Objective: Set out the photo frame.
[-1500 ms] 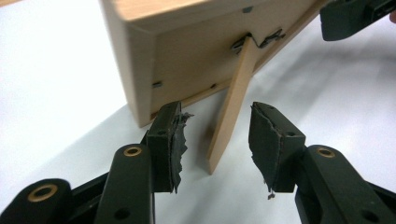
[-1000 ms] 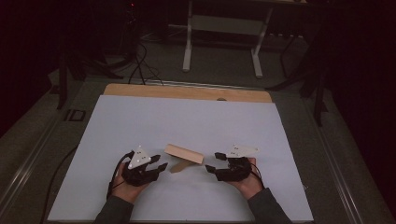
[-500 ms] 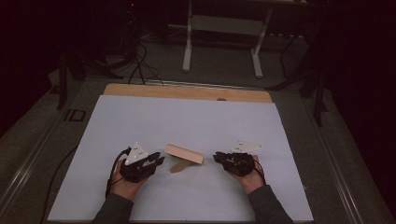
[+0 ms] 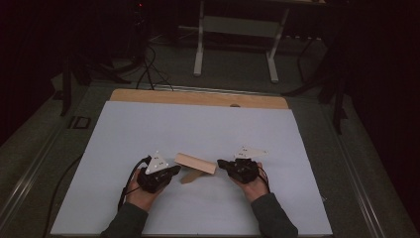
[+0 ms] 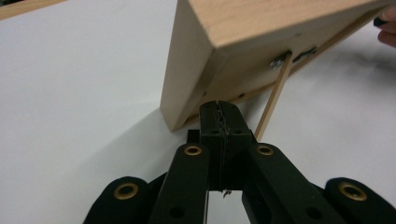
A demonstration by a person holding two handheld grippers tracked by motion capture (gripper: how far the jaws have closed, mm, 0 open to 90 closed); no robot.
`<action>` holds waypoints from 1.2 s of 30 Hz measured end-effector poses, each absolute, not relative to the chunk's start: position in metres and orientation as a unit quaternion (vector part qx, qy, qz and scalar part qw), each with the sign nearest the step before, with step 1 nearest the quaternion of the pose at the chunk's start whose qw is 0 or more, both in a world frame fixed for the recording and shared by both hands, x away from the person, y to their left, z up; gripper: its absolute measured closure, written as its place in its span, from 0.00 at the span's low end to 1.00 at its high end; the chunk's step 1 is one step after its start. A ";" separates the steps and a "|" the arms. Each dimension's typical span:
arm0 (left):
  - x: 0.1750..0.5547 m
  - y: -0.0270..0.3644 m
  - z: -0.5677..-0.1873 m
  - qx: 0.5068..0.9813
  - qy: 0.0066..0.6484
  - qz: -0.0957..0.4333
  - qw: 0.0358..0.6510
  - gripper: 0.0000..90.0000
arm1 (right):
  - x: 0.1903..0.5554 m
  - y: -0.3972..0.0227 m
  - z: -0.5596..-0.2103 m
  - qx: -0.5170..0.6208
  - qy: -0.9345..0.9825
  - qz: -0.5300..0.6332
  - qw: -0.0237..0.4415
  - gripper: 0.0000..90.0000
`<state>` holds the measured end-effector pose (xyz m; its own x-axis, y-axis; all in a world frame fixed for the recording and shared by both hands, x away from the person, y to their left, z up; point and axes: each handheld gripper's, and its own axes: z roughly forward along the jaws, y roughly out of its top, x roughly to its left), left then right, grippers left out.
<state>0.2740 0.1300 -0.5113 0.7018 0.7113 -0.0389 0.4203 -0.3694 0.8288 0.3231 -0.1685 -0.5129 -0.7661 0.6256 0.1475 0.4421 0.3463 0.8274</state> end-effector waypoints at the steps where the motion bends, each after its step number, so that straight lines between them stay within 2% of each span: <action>1: 0.275 0.129 -0.512 0.812 0.347 0.165 0.439 1.00 | 0.323 -0.167 -0.513 0.329 0.814 0.469 0.098 1.00; 16: 0.283 0.124 -0.519 0.821 0.353 0.164 0.417 1.00 | 0.326 -0.162 -0.514 0.330 0.810 0.479 0.082 1.00; 36: 0.295 0.118 -0.521 0.826 0.354 0.163 0.407 0.99 | 0.320 -0.161 -0.514 0.316 0.816 0.477 0.085 1.00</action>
